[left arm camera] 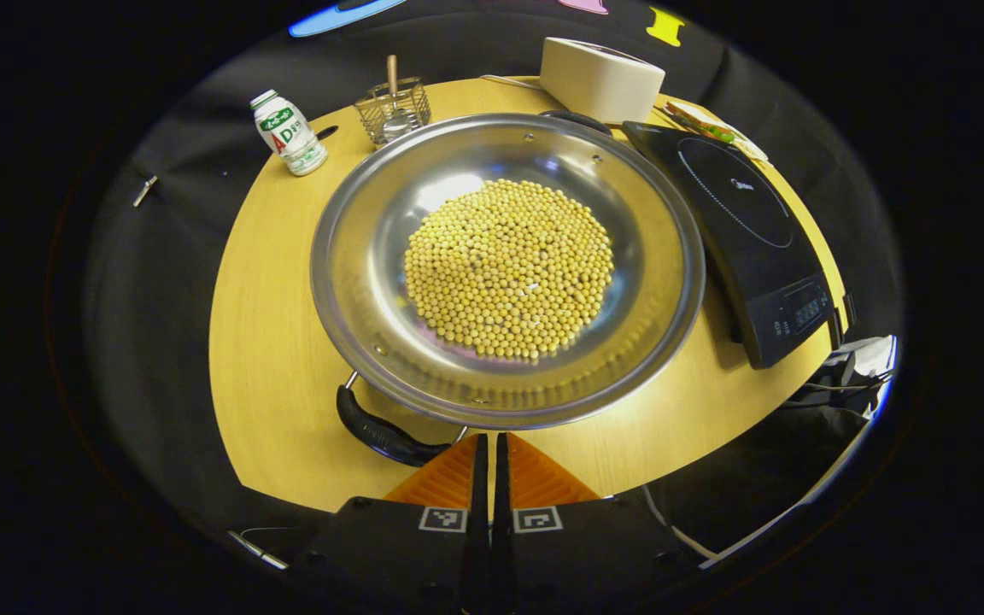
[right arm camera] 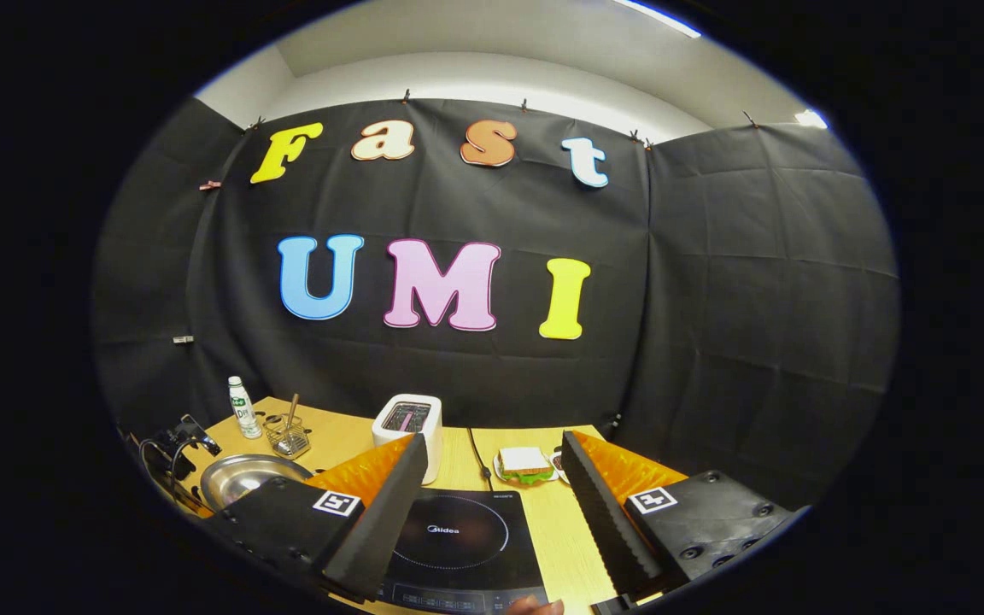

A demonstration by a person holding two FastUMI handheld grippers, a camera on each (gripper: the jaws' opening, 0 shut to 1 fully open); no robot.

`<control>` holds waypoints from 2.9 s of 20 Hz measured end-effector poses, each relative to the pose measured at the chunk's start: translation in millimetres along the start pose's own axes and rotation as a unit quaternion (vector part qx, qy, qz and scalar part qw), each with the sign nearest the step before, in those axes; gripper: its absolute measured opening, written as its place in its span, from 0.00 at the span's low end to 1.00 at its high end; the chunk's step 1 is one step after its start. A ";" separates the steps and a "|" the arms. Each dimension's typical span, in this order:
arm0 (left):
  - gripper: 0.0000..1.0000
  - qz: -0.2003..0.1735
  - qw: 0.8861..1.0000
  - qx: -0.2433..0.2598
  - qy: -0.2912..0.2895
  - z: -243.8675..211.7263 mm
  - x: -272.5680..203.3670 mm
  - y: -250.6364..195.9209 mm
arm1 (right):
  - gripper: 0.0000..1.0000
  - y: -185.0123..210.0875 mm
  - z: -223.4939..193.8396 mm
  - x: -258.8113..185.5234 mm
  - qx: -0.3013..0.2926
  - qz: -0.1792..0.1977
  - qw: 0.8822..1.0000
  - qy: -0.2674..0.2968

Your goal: First push the handle of the pot to place it horizontally, then grasp the pot with both hands and set it on the induction cooktop.

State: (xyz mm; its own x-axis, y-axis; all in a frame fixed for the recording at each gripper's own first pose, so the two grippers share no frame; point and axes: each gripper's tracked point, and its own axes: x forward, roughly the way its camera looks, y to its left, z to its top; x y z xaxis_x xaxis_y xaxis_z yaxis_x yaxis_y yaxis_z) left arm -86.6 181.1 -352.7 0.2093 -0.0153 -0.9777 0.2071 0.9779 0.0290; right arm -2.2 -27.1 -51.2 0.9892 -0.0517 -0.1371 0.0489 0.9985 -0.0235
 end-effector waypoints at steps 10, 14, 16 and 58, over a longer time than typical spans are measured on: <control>0.05 0.053 0.996 -0.072 -0.017 13.1 7.3 73.7 | 0.98 -0.6 -8.9 6.6 -0.011 -0.002 1.000 0.014; 0.05 0.089 0.992 -0.087 -0.021 25.8 13.3 110.2 | 0.98 -0.8 -12.4 10.5 -0.015 -0.004 1.000 0.020; 0.05 0.106 0.989 -0.096 -0.025 32.3 17.9 126.2 | 0.98 -0.6 -12.9 14.2 -0.019 -0.006 1.000 0.022; 0.94 0.033 0.961 -0.136 -0.240 138.9 29.2 181.4 | 0.99 263.7 -248.3 83.9 0.045 0.170 0.909 0.379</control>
State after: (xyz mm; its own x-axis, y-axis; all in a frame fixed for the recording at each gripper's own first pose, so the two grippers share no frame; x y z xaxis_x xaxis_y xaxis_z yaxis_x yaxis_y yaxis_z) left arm 89.9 329.1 -347.1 0.6433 0.0183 -0.7654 -0.0662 0.9973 -0.0318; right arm 59.4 227.8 -314.8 0.5722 0.2985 -0.7639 -0.1971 0.9542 0.2253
